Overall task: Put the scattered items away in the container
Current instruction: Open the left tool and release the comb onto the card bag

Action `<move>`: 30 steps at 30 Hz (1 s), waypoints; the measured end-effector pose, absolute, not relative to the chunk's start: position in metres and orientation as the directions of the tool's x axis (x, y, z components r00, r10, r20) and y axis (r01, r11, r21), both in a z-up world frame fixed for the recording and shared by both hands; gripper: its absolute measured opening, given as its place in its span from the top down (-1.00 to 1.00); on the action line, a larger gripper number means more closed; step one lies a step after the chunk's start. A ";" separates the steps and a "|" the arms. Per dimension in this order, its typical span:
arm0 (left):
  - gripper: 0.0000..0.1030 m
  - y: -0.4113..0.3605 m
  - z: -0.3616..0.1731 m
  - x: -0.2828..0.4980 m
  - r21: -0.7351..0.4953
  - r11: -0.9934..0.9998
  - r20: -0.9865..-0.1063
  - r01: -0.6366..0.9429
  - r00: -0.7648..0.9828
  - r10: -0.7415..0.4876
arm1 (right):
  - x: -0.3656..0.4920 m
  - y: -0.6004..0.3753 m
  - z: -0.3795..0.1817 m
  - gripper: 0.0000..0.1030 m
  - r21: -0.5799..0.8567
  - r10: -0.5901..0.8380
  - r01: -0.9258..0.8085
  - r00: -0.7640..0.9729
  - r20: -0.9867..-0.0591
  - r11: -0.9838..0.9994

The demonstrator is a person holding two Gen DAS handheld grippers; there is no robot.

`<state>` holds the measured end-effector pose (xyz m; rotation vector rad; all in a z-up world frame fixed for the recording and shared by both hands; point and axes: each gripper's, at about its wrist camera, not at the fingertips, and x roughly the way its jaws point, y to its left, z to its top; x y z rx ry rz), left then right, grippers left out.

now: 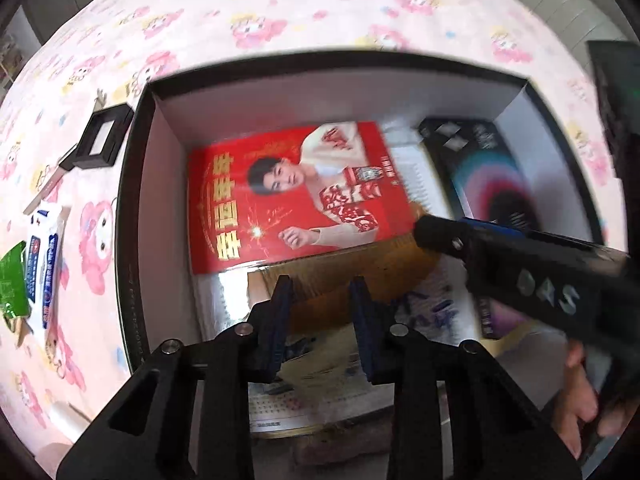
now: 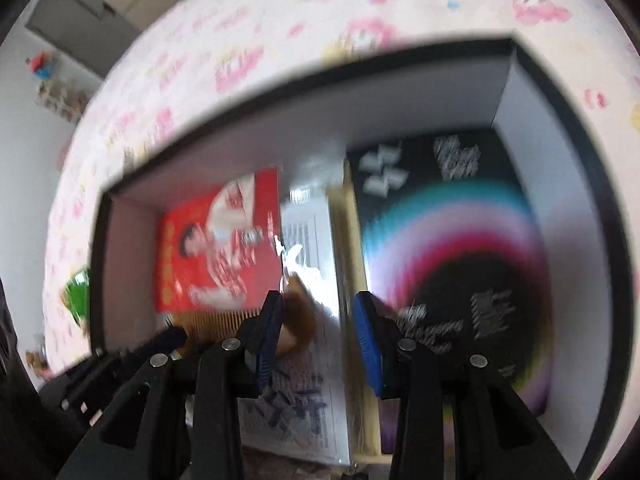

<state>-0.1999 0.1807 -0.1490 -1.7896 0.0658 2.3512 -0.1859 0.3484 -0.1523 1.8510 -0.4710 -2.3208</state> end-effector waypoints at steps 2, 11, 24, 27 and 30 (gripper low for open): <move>0.43 0.178 -0.148 -0.199 -0.071 -0.983 -0.962 -0.170 -0.247 0.112 | -0.181 0.343 -0.153 0.34 0.314 -0.297 -0.050 -0.214 -0.930 -0.948; 0.43 0.170 -0.143 -0.199 -0.096 -0.979 -0.959 -0.182 -0.246 0.140 | -0.165 0.354 -0.142 0.34 0.347 -0.323 -0.057 -0.249 -0.913 -0.936; 0.60 0.157 -0.133 -0.202 -0.233 -0.959 -0.950 -0.160 -0.174 0.260 | -0.166 0.367 -0.142 0.34 0.446 -0.405 -0.110 -0.271 -0.873 -0.888; 0.60 0.145 -0.135 -0.199 -0.271 -0.954 -0.946 -0.130 -0.145 0.288 | -0.169 0.363 -0.149 0.33 0.526 -0.492 -0.107 -0.236 -0.838 -0.844; 0.62 0.136 -0.136 -0.195 -0.281 -0.953 -0.946 -0.116 -0.133 0.296 | -0.168 0.358 -0.153 0.33 0.570 -0.543 -0.095 -0.210 -0.813 -0.816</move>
